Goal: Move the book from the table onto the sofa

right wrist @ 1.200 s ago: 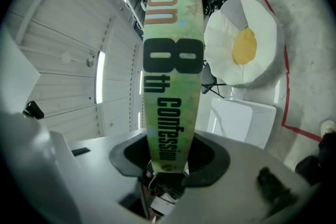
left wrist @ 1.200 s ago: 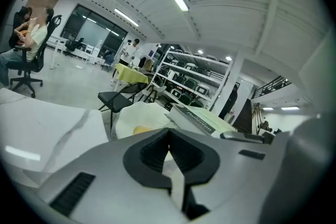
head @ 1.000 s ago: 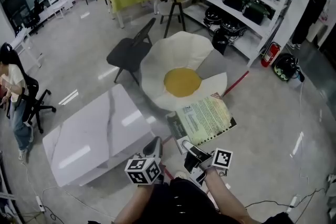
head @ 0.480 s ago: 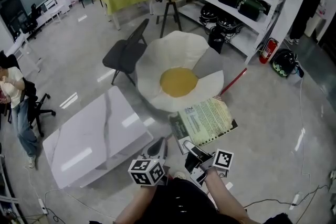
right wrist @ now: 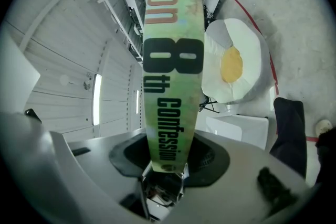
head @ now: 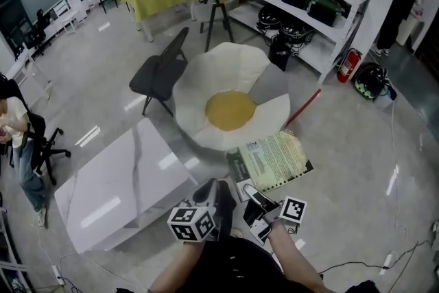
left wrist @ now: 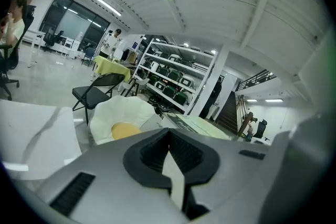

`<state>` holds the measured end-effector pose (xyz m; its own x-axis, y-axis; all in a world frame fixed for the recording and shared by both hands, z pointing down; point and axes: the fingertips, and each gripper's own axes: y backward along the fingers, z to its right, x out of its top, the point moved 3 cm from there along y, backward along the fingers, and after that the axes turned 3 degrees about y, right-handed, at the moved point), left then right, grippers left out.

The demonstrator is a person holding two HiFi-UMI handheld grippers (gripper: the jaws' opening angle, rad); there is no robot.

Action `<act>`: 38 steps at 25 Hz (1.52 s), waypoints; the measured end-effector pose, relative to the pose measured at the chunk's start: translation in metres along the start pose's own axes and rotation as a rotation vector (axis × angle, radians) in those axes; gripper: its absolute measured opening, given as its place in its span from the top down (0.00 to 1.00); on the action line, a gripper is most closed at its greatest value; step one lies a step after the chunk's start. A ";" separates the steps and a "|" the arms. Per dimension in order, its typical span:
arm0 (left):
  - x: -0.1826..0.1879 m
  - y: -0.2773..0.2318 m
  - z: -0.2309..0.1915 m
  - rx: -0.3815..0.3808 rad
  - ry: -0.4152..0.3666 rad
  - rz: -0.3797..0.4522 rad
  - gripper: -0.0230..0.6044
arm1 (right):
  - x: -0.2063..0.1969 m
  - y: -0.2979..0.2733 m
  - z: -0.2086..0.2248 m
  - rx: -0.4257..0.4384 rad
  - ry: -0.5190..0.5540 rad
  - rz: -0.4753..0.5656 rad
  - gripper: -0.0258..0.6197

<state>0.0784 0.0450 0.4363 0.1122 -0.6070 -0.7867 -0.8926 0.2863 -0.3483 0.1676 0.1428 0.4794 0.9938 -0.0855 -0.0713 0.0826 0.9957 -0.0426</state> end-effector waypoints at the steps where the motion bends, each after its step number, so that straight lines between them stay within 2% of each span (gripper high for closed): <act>1: 0.002 -0.005 -0.001 -0.002 -0.003 0.002 0.95 | 0.006 -0.003 0.003 -0.002 0.001 0.006 0.70; 9: 0.033 -0.068 -0.023 -0.005 -0.007 0.000 0.95 | 0.058 -0.048 0.016 -0.010 -0.003 0.022 0.70; 20: 0.108 -0.180 -0.062 -0.030 0.032 0.005 0.95 | 0.135 -0.140 0.017 -0.031 -0.005 0.013 0.70; 28: 0.154 -0.244 -0.099 -0.029 0.045 -0.038 0.95 | 0.187 -0.209 0.017 -0.053 -0.020 0.011 0.70; 38: 0.186 -0.320 -0.157 -0.033 0.079 -0.077 0.95 | 0.235 -0.286 0.041 -0.094 -0.037 -0.014 0.70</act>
<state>0.3163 -0.2760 0.4810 0.1475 -0.6829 -0.7154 -0.8968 0.2127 -0.3879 0.3806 -0.1603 0.5156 0.9948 -0.0965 -0.0327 0.0911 0.9864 -0.1369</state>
